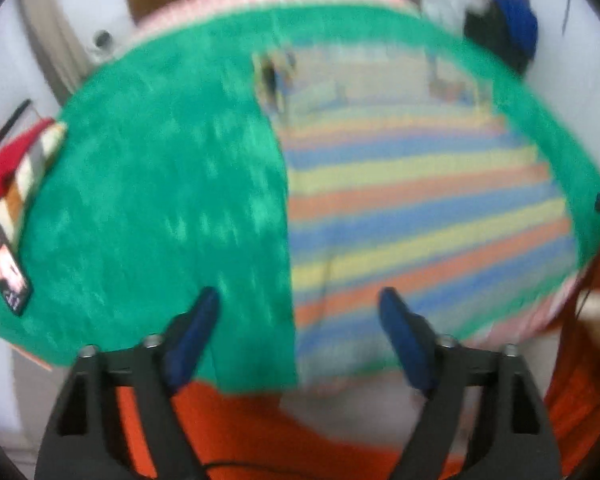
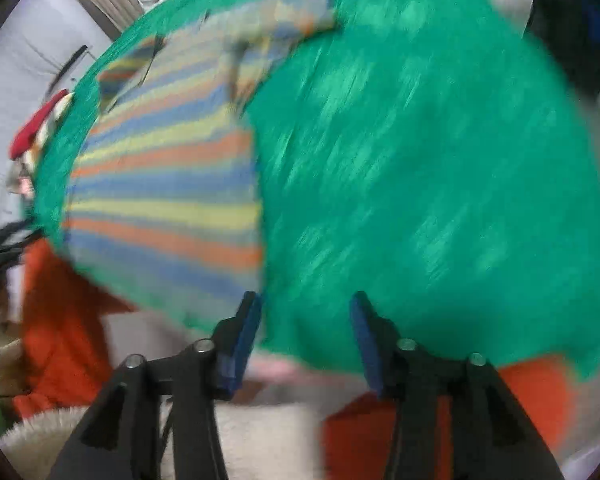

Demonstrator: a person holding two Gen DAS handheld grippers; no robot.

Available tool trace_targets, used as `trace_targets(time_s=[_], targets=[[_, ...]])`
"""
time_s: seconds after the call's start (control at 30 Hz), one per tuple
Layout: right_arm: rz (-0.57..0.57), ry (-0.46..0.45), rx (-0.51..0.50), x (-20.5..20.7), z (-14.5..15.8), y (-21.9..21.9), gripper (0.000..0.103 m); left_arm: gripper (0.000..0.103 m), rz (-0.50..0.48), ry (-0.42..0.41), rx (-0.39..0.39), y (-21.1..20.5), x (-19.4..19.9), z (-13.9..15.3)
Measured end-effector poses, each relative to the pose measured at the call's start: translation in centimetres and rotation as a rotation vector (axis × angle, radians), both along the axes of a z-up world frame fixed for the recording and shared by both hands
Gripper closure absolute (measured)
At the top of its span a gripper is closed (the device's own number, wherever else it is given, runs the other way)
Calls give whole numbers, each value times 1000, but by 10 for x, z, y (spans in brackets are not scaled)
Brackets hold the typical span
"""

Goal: Fold small clothes

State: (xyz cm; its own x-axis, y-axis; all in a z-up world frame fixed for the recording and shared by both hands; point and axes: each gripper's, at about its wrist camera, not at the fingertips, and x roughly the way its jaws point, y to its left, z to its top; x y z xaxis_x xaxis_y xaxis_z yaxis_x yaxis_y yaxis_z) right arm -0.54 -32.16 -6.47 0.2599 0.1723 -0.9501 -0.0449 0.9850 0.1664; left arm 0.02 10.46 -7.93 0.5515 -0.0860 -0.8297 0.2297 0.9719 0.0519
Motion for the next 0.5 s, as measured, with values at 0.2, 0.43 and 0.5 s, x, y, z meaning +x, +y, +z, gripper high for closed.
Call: trace_targets(time_s=[0.2, 0.43, 0.5], targets=[[210, -263, -132, 93, 46, 47, 37, 6, 222, -234, -70, -22, 44, -10], [333, -326, -118, 211, -14, 132, 39, 7, 296, -164, -19, 6, 49, -54], [279, -291, -116, 232, -35, 129, 56, 7, 329, -148, -31, 15, 52, -58]])
